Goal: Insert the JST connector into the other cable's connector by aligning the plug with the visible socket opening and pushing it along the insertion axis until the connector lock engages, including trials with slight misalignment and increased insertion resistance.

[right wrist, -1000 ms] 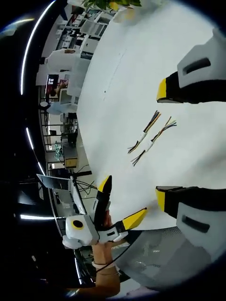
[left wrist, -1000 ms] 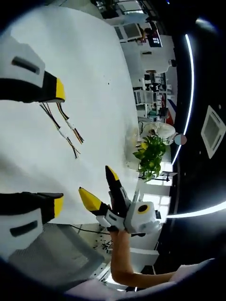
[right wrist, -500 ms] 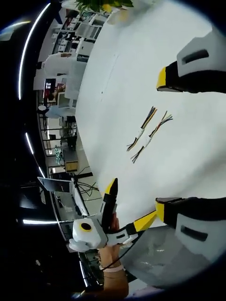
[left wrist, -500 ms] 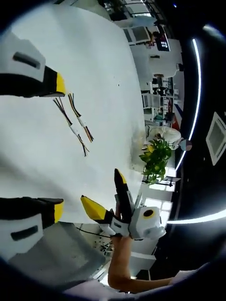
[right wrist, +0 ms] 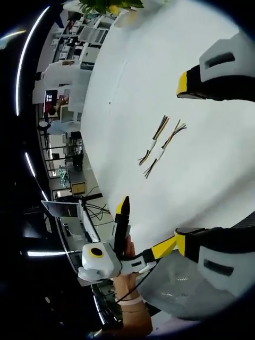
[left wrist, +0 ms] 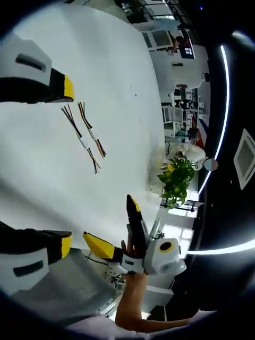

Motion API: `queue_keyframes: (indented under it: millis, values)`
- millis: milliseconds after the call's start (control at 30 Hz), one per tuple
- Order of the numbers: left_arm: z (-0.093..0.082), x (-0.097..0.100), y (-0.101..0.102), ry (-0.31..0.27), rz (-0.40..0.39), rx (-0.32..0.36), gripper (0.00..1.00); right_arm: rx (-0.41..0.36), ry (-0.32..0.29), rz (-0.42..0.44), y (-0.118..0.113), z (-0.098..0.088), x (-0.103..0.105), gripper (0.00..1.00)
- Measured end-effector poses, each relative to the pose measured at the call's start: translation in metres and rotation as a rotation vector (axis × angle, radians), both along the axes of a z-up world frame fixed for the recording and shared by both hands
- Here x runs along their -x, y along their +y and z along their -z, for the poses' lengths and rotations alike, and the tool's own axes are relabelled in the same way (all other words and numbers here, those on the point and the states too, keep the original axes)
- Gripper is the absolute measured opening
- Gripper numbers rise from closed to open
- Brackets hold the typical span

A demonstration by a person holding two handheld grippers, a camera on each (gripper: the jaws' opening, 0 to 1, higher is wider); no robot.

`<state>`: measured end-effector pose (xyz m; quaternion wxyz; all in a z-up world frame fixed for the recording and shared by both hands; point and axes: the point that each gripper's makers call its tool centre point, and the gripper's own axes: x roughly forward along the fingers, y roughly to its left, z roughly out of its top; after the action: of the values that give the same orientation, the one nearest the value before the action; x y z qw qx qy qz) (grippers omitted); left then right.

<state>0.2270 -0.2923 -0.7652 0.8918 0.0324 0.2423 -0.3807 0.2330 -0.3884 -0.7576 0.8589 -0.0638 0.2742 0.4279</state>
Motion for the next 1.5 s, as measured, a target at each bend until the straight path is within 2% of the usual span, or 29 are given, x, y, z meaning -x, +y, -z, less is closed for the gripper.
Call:
queue_keyframes:
  millis: [1067,1233,1500]
  values:
    - [-0.008,0.033,0.024,0.003,-0.058,-0.067,0.99,-0.023,-0.036,0.055,-0.015,-0.020,0.023,1.00]
    - [0.000,0.038,0.024,0.016,-0.045,-0.104,0.99,-0.028,-0.041,0.059,-0.018,-0.022,0.024,1.00]
    - [0.003,0.040,0.022,0.023,-0.051,-0.110,0.99,-0.030,-0.046,0.056,-0.021,-0.021,0.023,1.00]
